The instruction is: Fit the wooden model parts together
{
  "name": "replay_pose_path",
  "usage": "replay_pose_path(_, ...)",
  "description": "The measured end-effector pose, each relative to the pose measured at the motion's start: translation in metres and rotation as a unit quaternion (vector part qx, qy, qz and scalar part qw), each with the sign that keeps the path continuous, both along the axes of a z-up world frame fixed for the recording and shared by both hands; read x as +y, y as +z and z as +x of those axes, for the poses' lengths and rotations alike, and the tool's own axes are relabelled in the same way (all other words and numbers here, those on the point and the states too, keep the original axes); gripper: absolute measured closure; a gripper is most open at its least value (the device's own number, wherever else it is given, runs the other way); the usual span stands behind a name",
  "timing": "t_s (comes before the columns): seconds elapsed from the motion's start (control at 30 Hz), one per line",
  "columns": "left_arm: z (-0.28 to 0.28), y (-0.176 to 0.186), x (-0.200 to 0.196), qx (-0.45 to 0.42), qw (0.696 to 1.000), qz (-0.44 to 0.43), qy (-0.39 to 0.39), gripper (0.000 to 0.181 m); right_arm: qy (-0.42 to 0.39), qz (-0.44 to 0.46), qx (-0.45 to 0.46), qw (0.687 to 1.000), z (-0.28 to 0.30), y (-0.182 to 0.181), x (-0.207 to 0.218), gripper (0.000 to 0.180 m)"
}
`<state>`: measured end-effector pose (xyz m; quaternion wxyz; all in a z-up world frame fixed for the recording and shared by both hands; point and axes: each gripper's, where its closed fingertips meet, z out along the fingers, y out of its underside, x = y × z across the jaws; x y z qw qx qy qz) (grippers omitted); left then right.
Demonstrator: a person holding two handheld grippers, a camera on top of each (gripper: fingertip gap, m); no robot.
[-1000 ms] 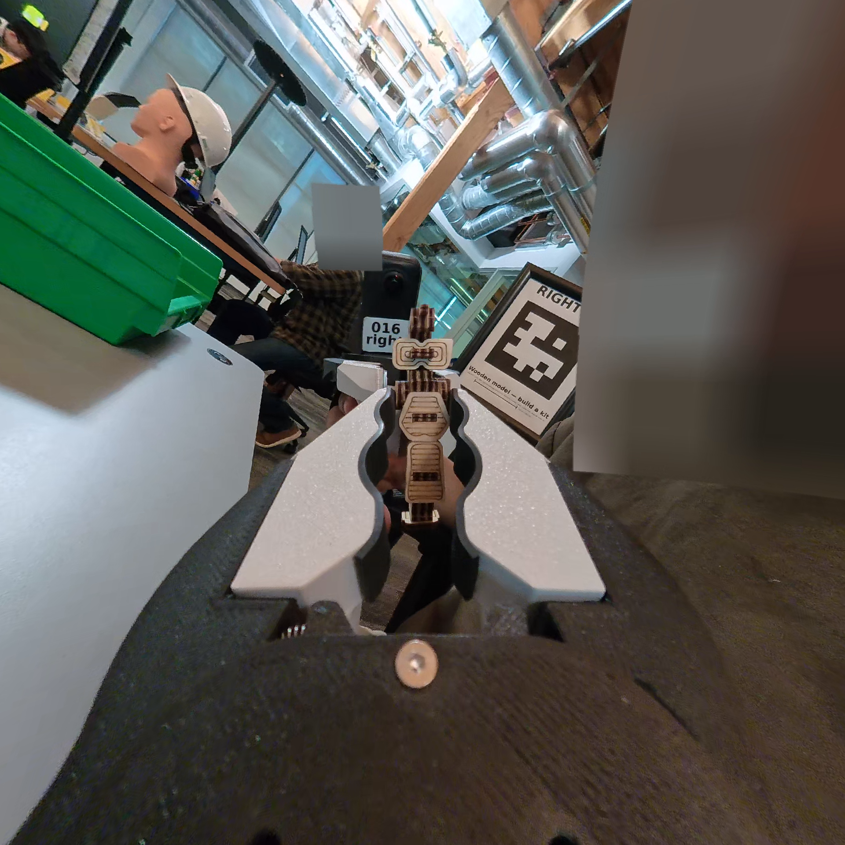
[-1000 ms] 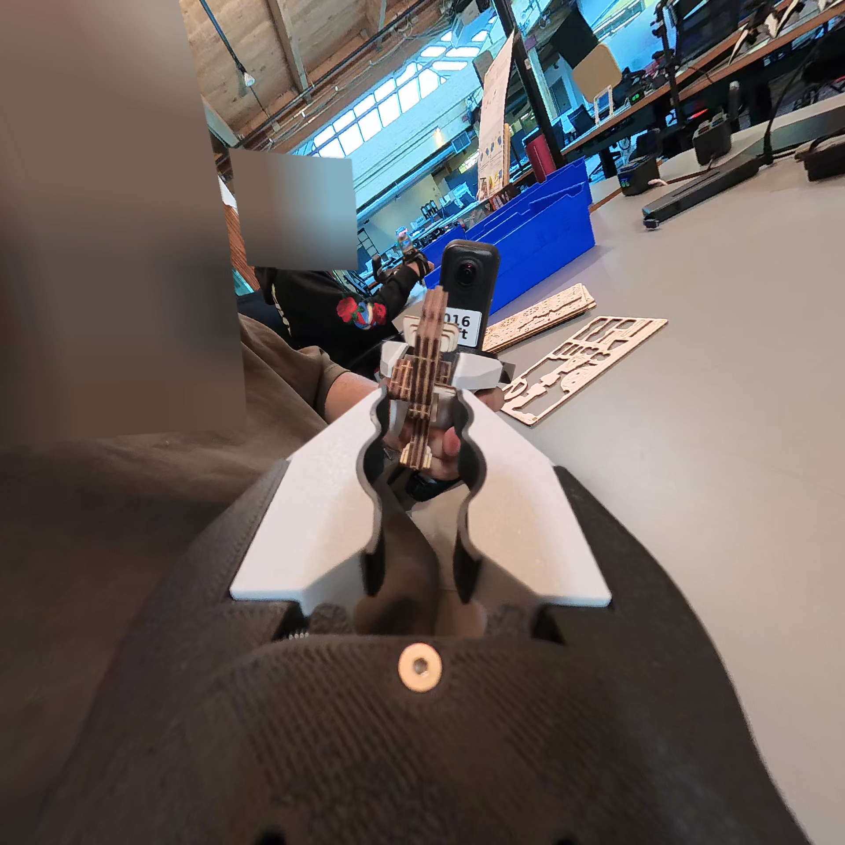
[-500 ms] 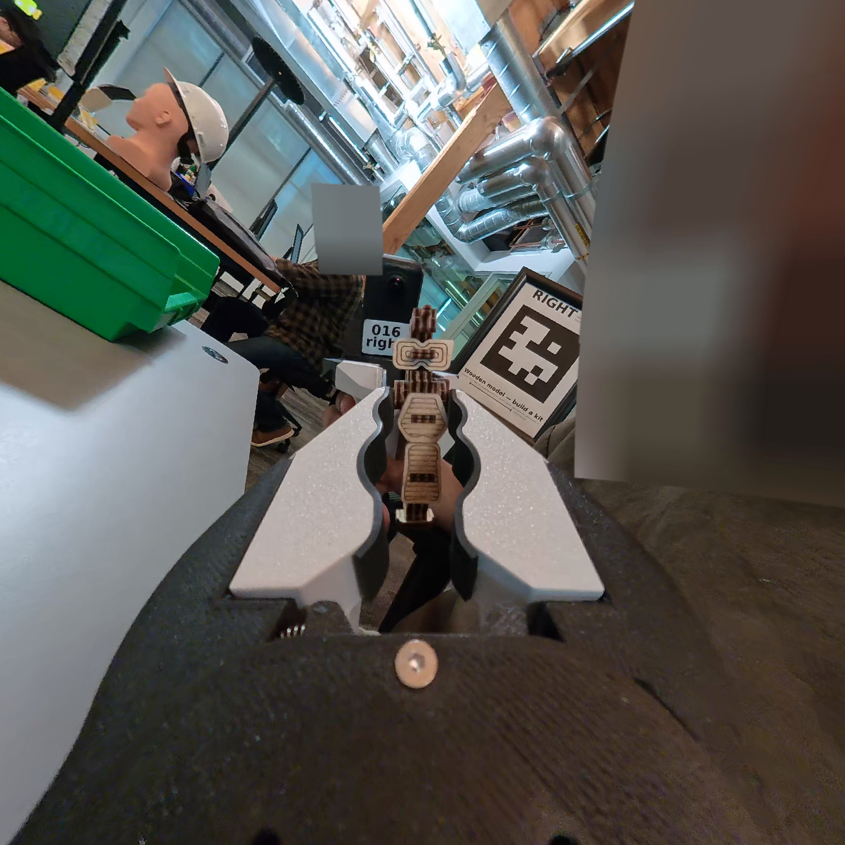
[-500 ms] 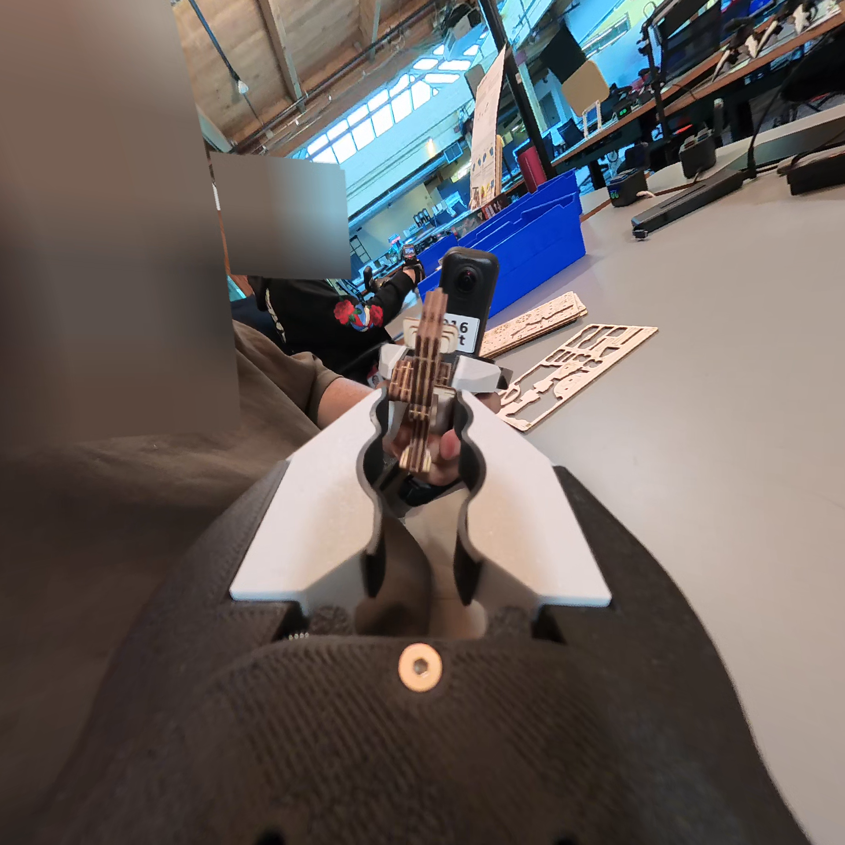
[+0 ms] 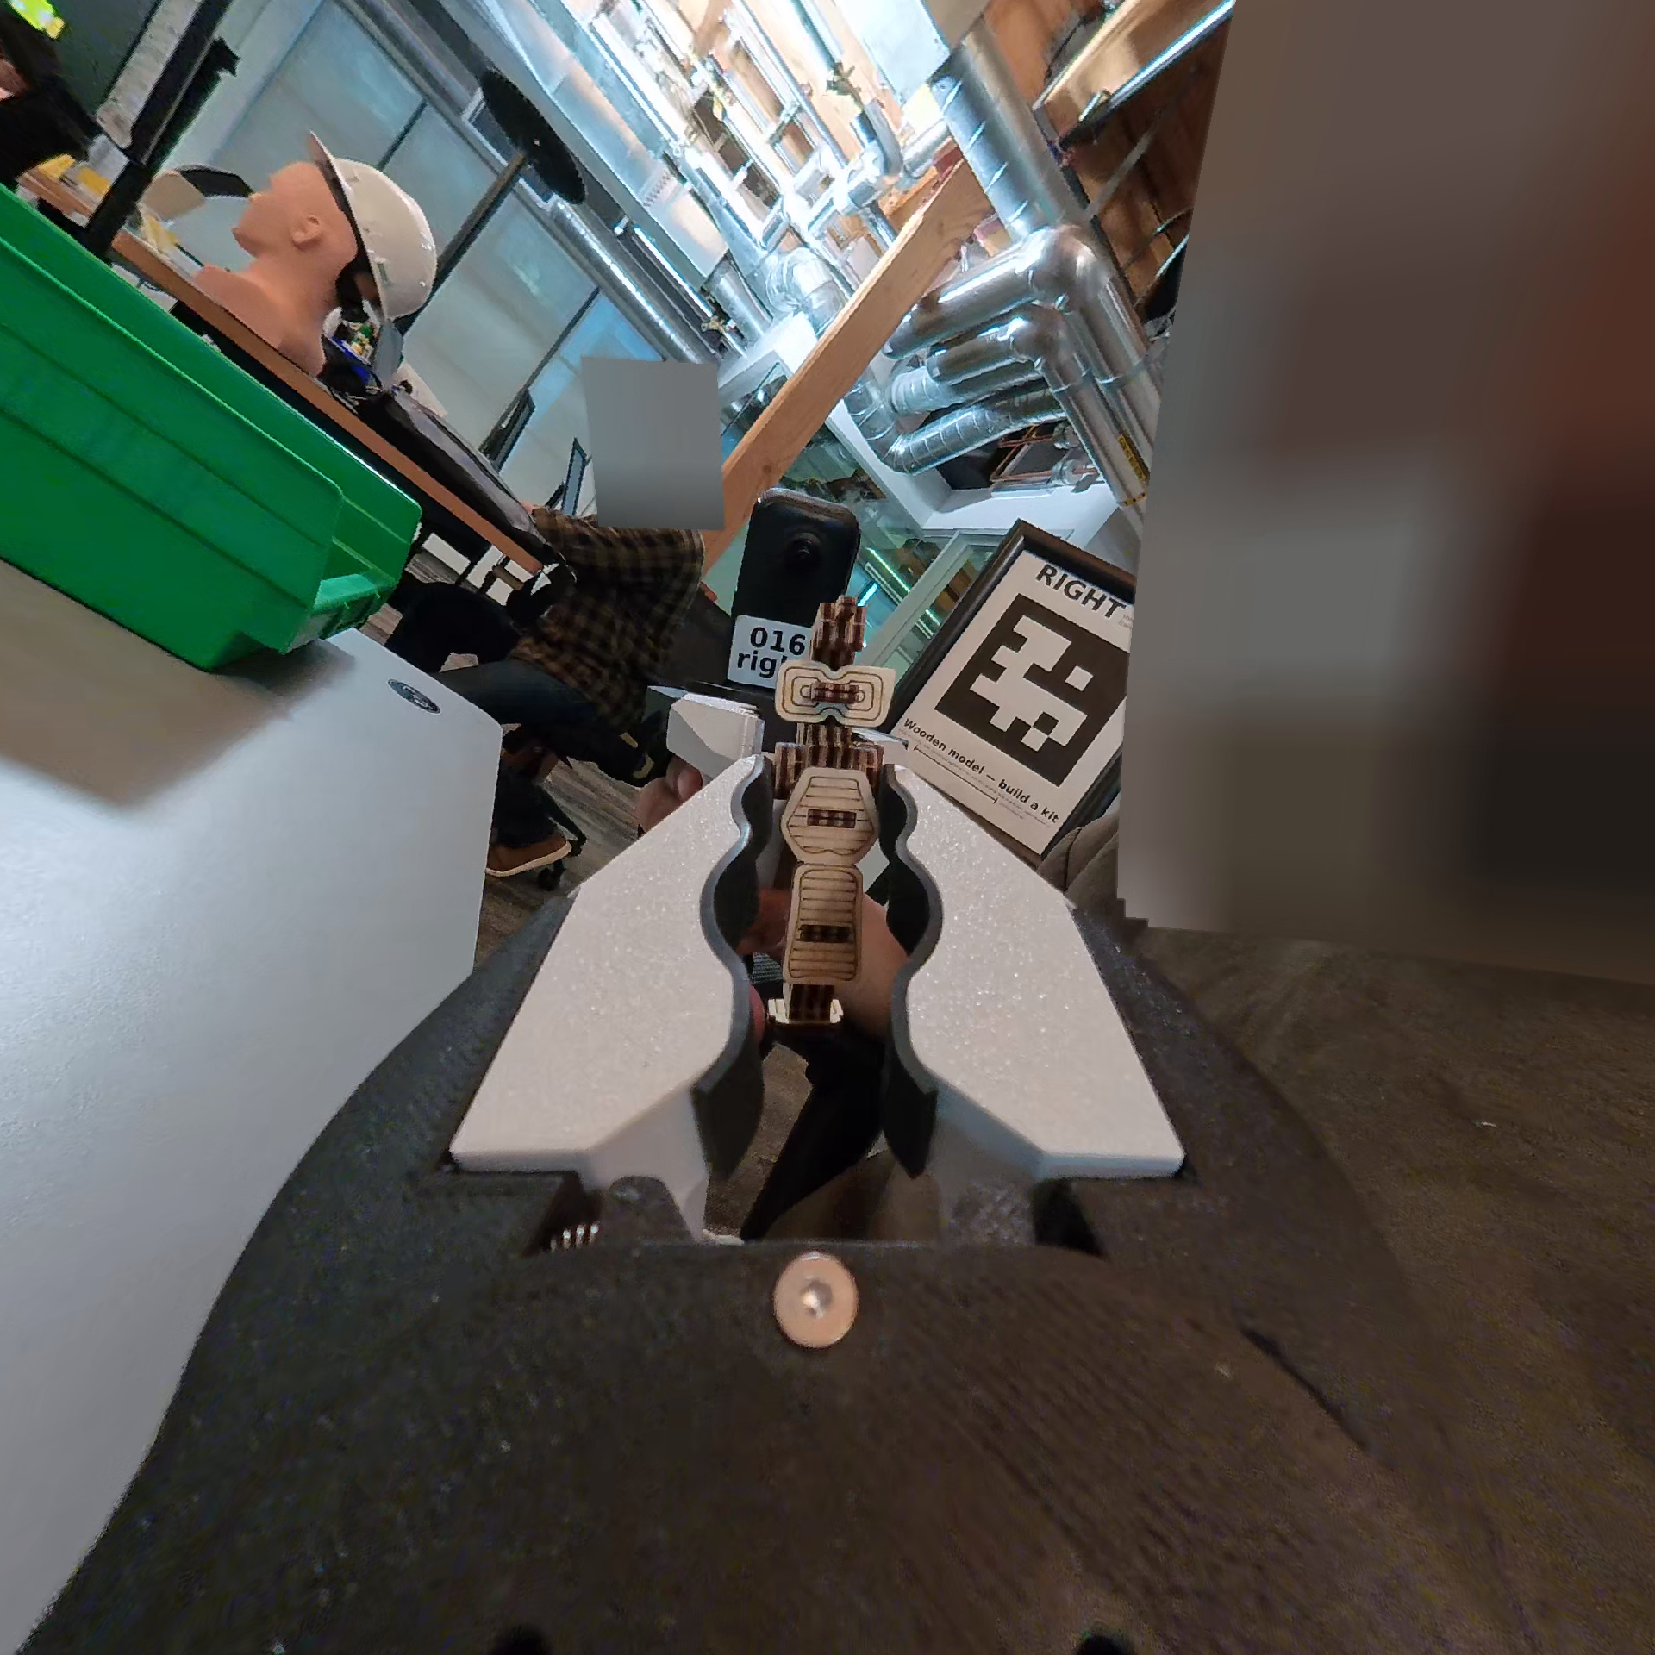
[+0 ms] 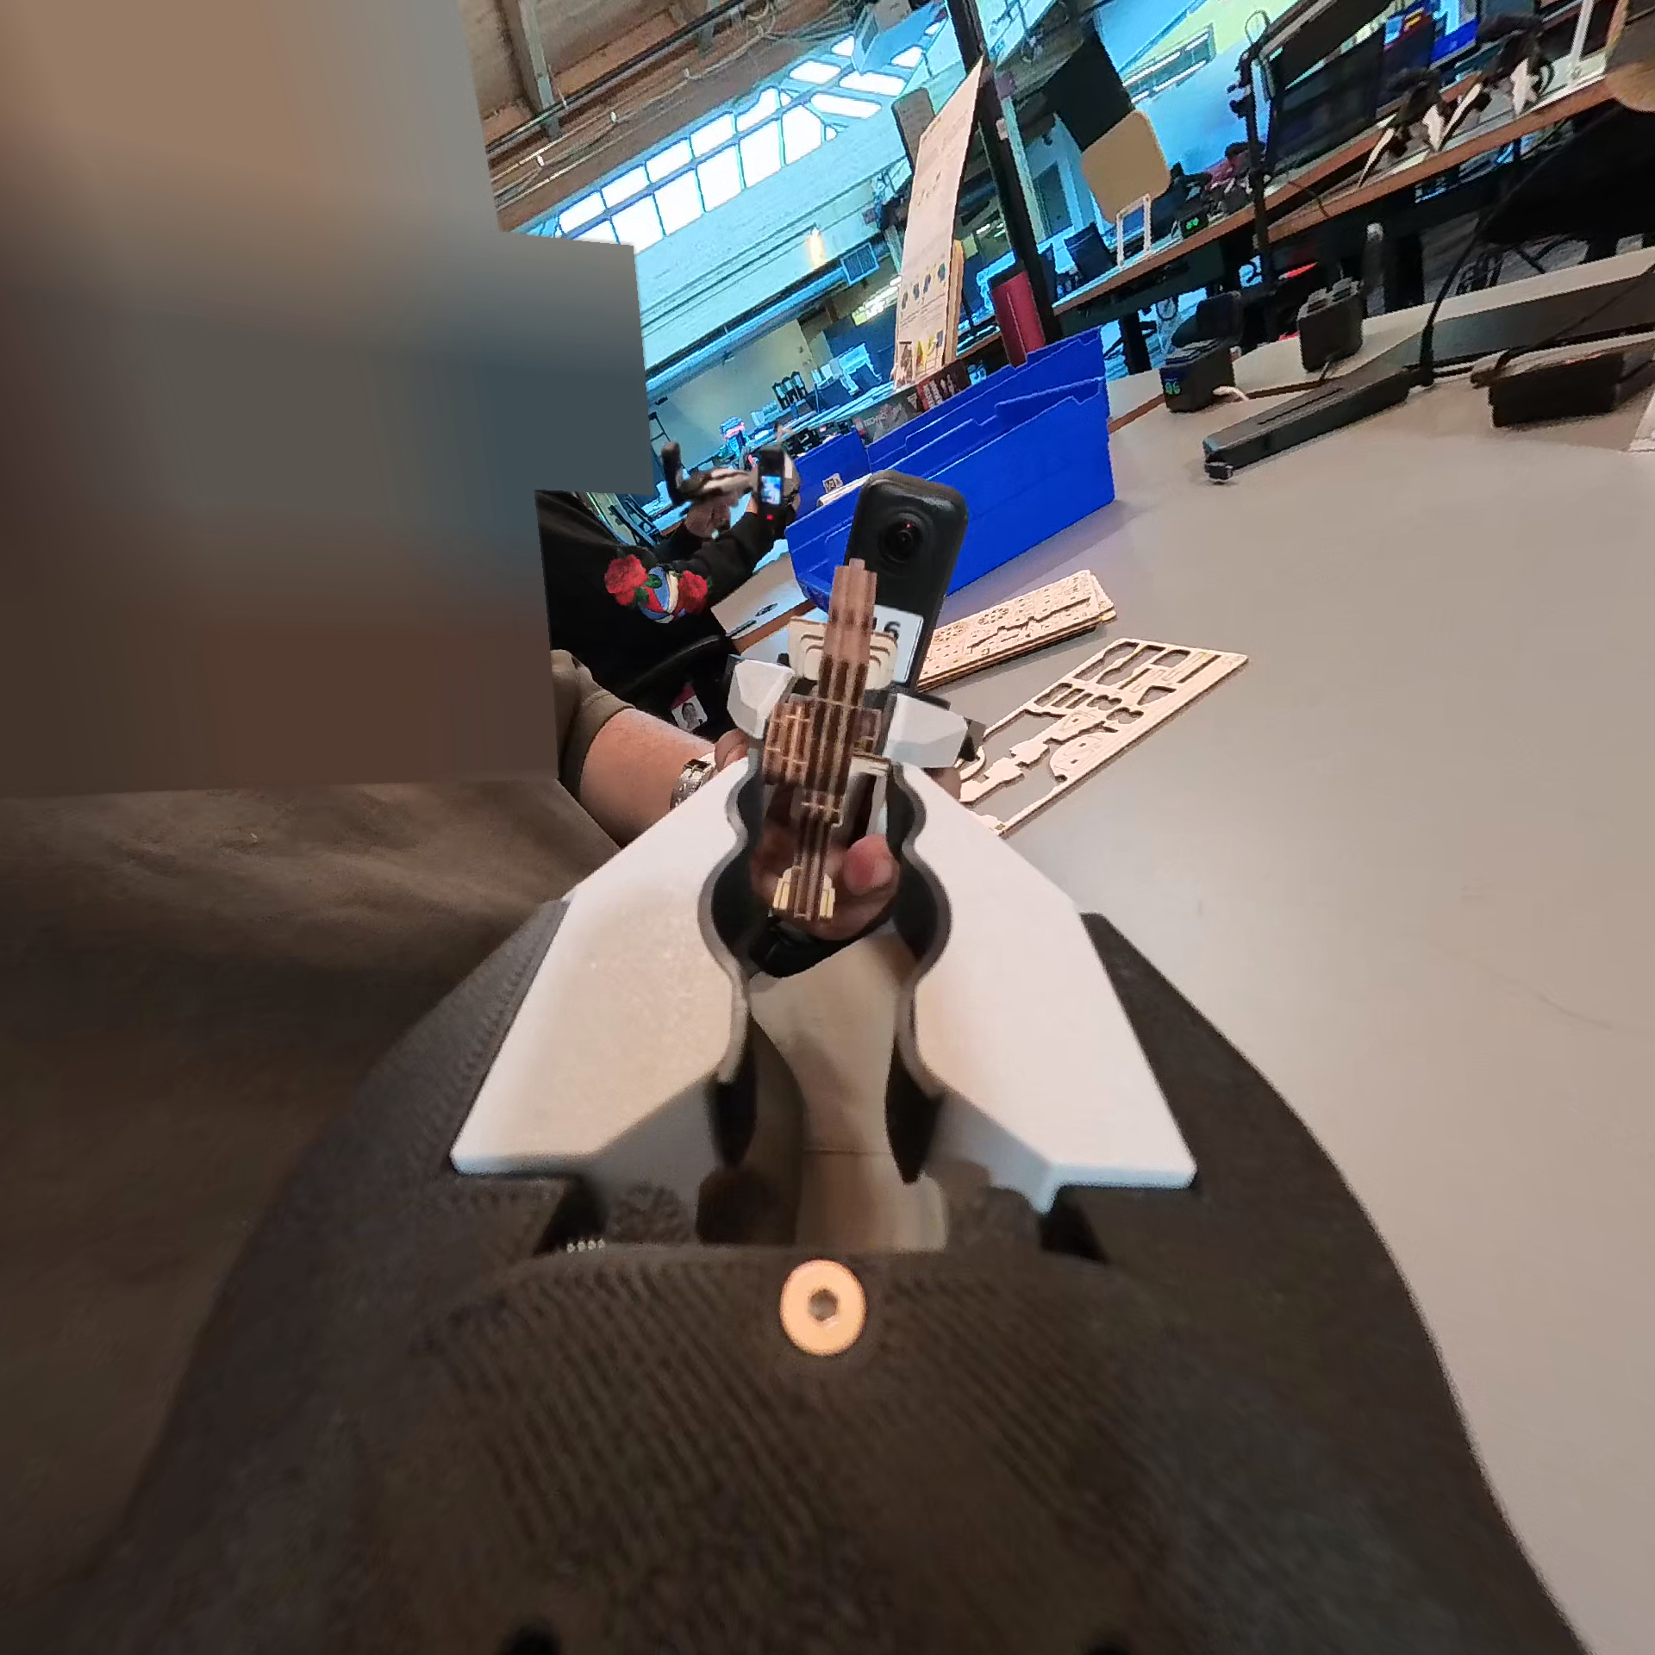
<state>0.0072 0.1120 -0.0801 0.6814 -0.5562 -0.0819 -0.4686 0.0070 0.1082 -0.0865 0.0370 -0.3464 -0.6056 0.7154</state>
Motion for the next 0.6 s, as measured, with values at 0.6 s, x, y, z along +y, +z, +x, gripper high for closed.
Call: replay_pose_path(0.6, -0.0007, 0.0016, -0.0008, -0.01, 1.0, 0.004, -0.004, 0.161, -0.005, -0.008, 0.004, 1.0, -0.0017, 0.0024, -0.0001, 0.154)
